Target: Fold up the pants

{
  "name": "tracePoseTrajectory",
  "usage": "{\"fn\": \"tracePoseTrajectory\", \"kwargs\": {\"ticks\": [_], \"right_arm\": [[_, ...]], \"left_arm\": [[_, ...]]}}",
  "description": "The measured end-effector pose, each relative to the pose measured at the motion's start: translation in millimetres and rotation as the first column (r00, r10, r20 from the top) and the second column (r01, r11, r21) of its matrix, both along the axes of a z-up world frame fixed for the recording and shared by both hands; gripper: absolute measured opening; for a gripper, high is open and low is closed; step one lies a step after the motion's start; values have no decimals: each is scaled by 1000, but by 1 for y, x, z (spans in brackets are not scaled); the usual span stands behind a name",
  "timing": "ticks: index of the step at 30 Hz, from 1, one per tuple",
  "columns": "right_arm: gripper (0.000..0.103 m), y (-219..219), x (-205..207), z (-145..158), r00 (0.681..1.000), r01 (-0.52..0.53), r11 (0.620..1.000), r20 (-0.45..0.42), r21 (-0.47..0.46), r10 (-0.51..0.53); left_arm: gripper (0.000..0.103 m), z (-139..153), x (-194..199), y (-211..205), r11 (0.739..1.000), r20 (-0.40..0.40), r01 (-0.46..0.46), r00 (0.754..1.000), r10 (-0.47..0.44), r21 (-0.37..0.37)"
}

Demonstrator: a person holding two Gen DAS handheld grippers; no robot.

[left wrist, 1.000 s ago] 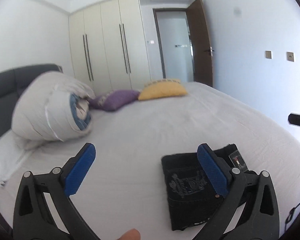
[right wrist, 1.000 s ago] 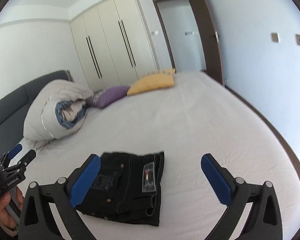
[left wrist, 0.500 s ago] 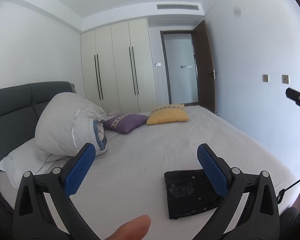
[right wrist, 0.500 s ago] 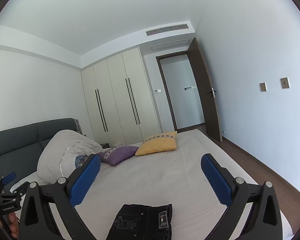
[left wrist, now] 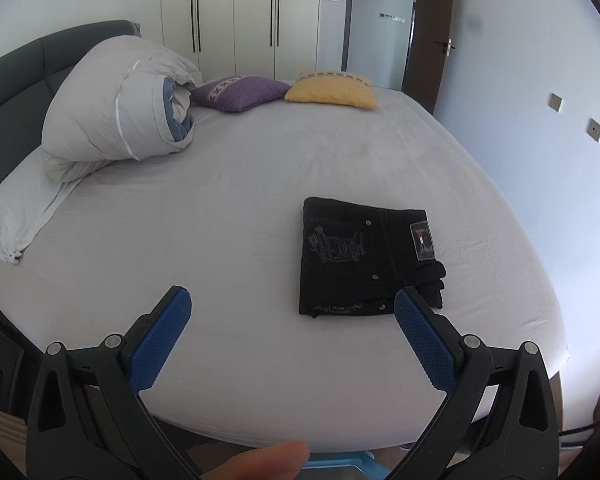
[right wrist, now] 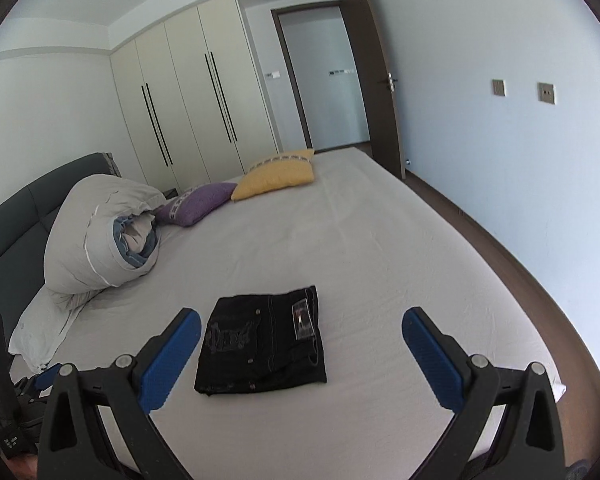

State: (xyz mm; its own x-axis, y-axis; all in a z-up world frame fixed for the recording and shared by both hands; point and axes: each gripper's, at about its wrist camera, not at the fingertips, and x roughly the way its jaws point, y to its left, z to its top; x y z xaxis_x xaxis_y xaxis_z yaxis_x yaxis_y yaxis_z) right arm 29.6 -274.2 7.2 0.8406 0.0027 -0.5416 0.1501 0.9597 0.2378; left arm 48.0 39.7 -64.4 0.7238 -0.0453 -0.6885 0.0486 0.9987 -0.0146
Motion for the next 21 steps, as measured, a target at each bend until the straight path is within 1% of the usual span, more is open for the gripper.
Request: {"fn": "tracePoseTrajectory", "kwargs": {"ticks": [1,4,9,10,17,21], "right_arm": [[103,2,1,-8,1000,3,1000,-29,3,-3],[103,10,2,-22,997,-8,1000,-82,-12,7],[103,30,-1,-26,994,-29,992,-104,-119,17],[103,32,0,-28,994,-40,991,-110,-129,25],[103,43,3,-35,988,-82,990,-143,-111,65],[103,46,5,-38,985,-92,990,-153,-107,75]], "left_arm": [[103,-4,14,1,1000,-11,0,1000,0,0],[103,-7,17,2,1000,-23,-3,1000,3,2],[103,-7,17,4,1000,-20,-14,1000,15,23],[103,-6,17,5,1000,-24,-14,1000,15,23],[103,-8,16,5,999,-38,-17,999,18,30],[103,-14,20,3,999,-50,-19,999,20,30]]}}
